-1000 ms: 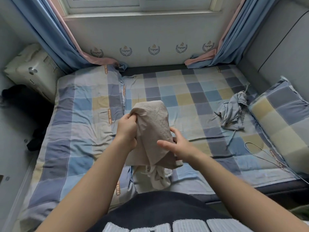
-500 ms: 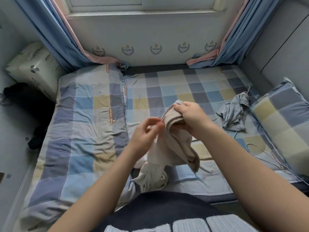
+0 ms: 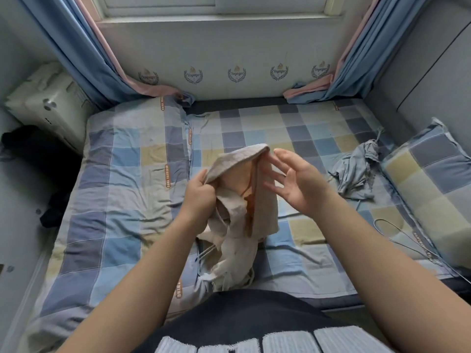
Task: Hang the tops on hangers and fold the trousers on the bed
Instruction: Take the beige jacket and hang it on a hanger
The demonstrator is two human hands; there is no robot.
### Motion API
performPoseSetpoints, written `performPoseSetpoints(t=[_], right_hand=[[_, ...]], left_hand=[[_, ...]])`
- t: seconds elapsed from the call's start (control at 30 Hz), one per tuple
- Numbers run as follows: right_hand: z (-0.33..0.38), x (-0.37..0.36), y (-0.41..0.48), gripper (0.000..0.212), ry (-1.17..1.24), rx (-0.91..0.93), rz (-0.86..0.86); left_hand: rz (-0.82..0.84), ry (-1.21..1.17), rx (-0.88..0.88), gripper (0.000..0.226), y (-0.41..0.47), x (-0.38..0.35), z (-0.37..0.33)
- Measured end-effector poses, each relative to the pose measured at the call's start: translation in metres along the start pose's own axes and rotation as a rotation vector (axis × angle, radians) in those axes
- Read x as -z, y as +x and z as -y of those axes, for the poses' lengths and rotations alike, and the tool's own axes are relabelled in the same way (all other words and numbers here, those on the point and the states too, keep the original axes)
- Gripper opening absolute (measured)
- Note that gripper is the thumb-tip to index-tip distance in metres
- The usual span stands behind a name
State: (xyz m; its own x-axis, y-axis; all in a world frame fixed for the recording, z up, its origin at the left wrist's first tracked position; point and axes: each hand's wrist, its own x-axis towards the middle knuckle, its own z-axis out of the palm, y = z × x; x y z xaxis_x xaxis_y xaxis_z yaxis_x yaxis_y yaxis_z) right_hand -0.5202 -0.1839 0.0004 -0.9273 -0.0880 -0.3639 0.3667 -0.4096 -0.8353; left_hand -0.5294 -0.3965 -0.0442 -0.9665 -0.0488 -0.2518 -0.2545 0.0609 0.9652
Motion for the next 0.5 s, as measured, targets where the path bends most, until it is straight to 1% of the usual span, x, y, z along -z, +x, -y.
performPoseSetpoints(t=[0.07, 0.13, 0.17, 0.23, 0.27, 0.3, 0.33, 0.37, 0.43, 0.47, 0.5], right_hand=[[-0.021, 0.006, -0.001, 0.058, -0.23, -0.012, 0.046], [-0.05, 0.006, -0.004, 0.092, -0.544, -0.02, 0.14], [-0.066, 0.004, -0.006, 0.105, -0.667, -0.046, 0.181], [-0.096, -0.001, -0.007, 0.12, -0.796, -0.117, 0.182], [-0.109, -0.003, -0.004, 0.122, -0.813, -0.117, 0.161], [-0.119, -0.005, 0.0, 0.119, -0.814, -0.096, 0.135], [-0.125, -0.006, 0.005, 0.11, -0.821, -0.075, 0.105], [-0.128, -0.006, 0.012, 0.093, -0.838, -0.065, 0.071], [-0.125, -0.001, 0.026, 0.044, -0.931, -0.07, -0.001], [-0.122, 0.001, 0.031, 0.027, -0.983, -0.066, -0.027], [-0.118, 0.004, 0.034, 0.021, -1.01, -0.046, -0.042]], left_hand=[[-0.002, -0.157, 0.079, 0.035, 0.001, 0.001, -0.009], [-0.019, -0.267, 0.132, 0.032, -0.001, 0.0, -0.019], [-0.029, -0.315, 0.161, 0.029, -0.002, -0.001, -0.023], [-0.022, -0.412, 0.247, 0.028, -0.003, -0.002, -0.03], [0.001, -0.444, 0.302, 0.03, -0.004, -0.001, -0.032], [0.037, -0.459, 0.364, 0.033, -0.004, 0.001, -0.035], [0.071, -0.468, 0.419, 0.035, -0.004, 0.004, -0.038], [0.093, -0.471, 0.445, 0.037, -0.004, 0.006, -0.041], [0.086, -0.497, 0.439, 0.036, -0.001, 0.01, -0.048], [0.068, -0.523, 0.417, 0.035, 0.001, 0.012, -0.051], [0.052, -0.563, 0.384, 0.034, 0.004, 0.014, -0.054]])
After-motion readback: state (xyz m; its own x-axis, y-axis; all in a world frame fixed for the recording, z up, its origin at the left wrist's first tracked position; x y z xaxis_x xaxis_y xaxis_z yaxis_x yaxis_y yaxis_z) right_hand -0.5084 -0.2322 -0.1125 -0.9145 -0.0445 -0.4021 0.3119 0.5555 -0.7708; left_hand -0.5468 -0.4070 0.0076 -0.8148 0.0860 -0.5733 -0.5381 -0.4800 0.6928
